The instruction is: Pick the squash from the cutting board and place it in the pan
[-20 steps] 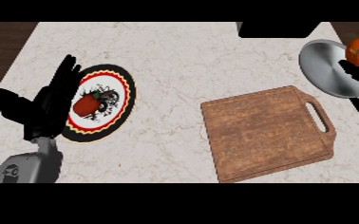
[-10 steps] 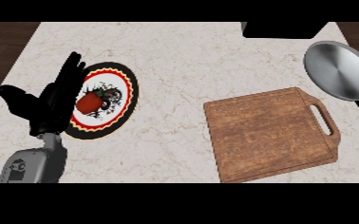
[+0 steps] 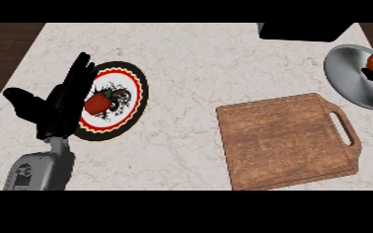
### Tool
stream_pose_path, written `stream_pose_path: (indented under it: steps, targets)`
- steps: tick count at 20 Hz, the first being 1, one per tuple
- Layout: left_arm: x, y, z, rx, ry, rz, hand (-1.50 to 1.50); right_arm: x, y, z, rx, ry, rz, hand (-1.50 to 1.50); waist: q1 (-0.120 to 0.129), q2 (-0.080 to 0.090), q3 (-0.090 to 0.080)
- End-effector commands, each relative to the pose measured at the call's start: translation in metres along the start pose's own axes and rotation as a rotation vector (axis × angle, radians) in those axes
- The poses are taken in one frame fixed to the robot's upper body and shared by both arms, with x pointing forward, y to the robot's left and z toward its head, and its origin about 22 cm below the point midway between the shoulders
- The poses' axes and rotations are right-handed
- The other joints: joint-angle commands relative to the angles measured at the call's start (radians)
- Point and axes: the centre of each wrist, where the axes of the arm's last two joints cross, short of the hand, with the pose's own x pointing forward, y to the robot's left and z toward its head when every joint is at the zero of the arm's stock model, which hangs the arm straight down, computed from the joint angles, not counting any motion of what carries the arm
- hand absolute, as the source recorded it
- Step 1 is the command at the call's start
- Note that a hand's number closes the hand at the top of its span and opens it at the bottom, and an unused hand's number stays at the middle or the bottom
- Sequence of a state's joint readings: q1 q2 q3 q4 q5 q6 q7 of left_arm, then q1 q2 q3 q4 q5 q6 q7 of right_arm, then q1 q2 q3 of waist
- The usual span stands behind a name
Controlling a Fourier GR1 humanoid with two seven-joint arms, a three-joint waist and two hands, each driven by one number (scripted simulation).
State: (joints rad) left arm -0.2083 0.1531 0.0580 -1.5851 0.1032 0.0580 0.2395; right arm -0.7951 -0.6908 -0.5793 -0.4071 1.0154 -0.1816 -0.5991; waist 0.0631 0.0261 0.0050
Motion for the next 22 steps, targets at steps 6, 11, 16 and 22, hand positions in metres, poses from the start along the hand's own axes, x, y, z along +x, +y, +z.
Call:
stream_pose_path:
  steps: [6,11,16,22]
  targets:
    - [0.014,-0.012,-0.006,-0.034,-0.025,0.002,0.0,-0.012,0.03,0.017,0.146,0.253,-0.083,-1.5,0.027,0.012,0.003]
    - [-0.001,-0.012,-0.006,-0.011,-0.01,0.014,0.0,-0.026,0.029,0.03,0.196,0.196,-0.161,-1.5,0.009,0.011,0.003]
    - [-0.005,-0.005,-0.001,-0.013,0.004,0.012,0.0,-0.035,0.009,0.03,0.02,0.161,-0.384,-1.5,0.004,0.009,0.006]
    - [0.002,0.003,0.0,0.006,0.0,0.008,0.0,-0.061,-0.022,0.048,-0.056,0.213,-0.658,-1.5,-0.011,0.002,0.005]
